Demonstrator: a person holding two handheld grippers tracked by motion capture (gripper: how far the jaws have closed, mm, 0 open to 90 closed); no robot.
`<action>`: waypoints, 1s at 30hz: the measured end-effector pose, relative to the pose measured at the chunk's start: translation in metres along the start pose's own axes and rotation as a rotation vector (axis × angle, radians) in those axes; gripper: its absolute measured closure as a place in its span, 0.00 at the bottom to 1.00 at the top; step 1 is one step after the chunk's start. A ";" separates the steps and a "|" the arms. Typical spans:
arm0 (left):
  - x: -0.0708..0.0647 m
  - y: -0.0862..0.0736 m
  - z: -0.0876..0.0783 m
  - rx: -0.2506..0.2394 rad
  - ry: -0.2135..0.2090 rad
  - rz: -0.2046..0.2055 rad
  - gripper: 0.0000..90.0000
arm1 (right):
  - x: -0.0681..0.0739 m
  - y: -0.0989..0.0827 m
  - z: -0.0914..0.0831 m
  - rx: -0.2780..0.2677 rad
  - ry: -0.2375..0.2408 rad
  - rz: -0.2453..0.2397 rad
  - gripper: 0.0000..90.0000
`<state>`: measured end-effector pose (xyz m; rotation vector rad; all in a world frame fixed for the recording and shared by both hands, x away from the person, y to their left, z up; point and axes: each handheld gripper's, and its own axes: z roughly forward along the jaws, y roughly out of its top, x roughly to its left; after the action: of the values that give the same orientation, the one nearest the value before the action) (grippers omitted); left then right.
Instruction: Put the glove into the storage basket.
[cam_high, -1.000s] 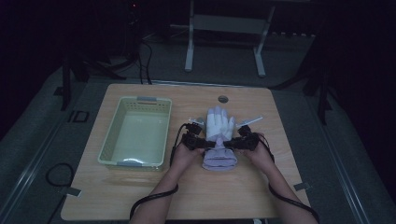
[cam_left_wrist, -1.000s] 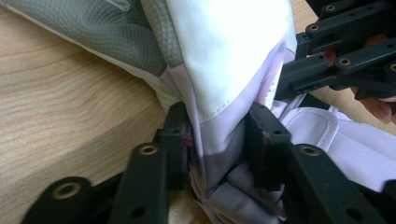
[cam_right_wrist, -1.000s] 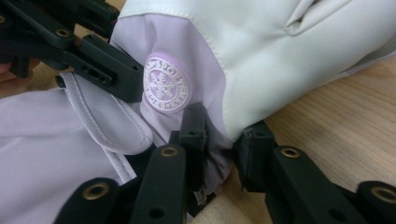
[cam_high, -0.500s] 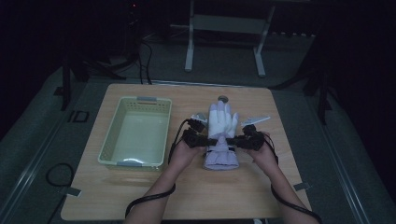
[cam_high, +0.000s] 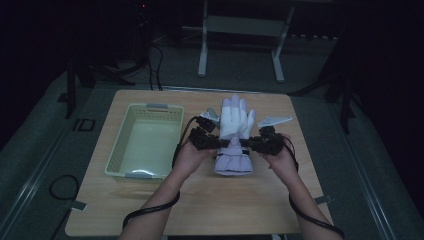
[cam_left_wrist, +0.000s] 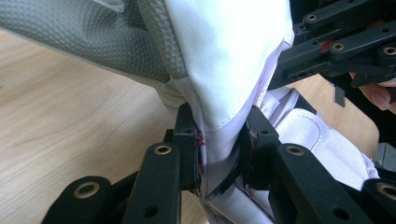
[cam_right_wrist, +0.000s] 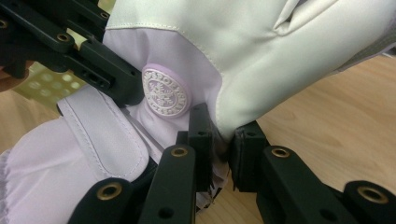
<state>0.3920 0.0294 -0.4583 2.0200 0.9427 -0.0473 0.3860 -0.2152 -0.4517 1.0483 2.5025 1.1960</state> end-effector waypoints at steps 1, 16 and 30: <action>0.000 0.001 -0.004 0.001 0.005 0.002 0.80 | 0.003 0.003 -0.001 -0.002 0.000 -0.005 0.89; 0.006 0.003 -0.058 0.016 0.070 0.021 0.80 | 0.035 0.037 0.009 -0.035 0.048 -0.030 0.89; 0.028 -0.009 -0.112 0.011 0.120 0.028 0.80 | 0.072 0.072 0.035 -0.038 0.076 -0.072 0.89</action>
<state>0.3725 0.1309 -0.4067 2.0641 0.9899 0.0853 0.3860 -0.1151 -0.4119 0.9123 2.5399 1.2809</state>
